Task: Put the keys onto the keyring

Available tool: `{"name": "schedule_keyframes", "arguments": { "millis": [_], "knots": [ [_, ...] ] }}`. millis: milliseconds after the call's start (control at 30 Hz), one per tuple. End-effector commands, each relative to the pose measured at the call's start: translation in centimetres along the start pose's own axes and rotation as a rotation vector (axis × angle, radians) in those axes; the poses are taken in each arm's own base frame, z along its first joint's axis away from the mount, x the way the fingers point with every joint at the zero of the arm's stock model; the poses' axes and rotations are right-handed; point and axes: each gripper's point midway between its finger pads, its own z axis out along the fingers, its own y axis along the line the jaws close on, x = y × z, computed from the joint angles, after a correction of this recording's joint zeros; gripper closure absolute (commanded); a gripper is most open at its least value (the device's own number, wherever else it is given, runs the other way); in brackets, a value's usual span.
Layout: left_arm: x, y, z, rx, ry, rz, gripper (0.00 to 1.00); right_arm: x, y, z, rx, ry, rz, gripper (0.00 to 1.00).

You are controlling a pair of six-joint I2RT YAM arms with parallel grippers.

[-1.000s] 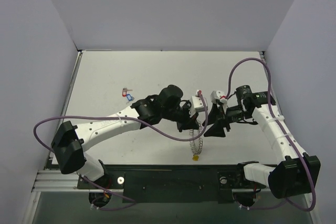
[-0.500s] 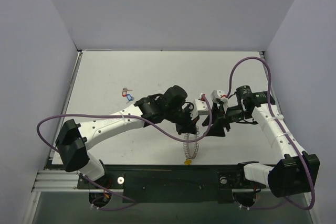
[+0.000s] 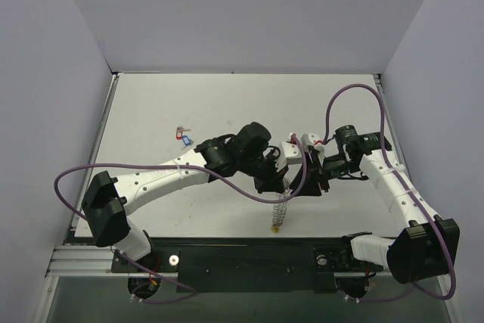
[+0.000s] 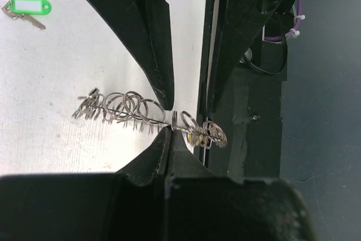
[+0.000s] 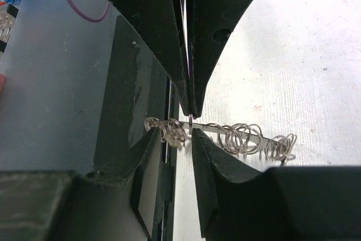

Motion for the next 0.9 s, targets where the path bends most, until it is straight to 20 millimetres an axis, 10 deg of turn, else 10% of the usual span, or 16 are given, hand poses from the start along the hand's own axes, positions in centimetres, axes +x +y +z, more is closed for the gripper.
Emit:
{"name": "schedule_keyframes", "arguments": {
  "millis": [0, 867],
  "knots": [
    [-3.7, -0.7, -0.5, 0.025, -0.093, 0.032, 1.0, -0.1, 0.6, 0.5, -0.039, -0.011, -0.01, 0.75],
    [-3.5, -1.0, -0.3, 0.044, -0.154, -0.026, 1.0, -0.8, 0.1, 0.2, -0.033, -0.079, 0.014, 0.7]
  ]
}}
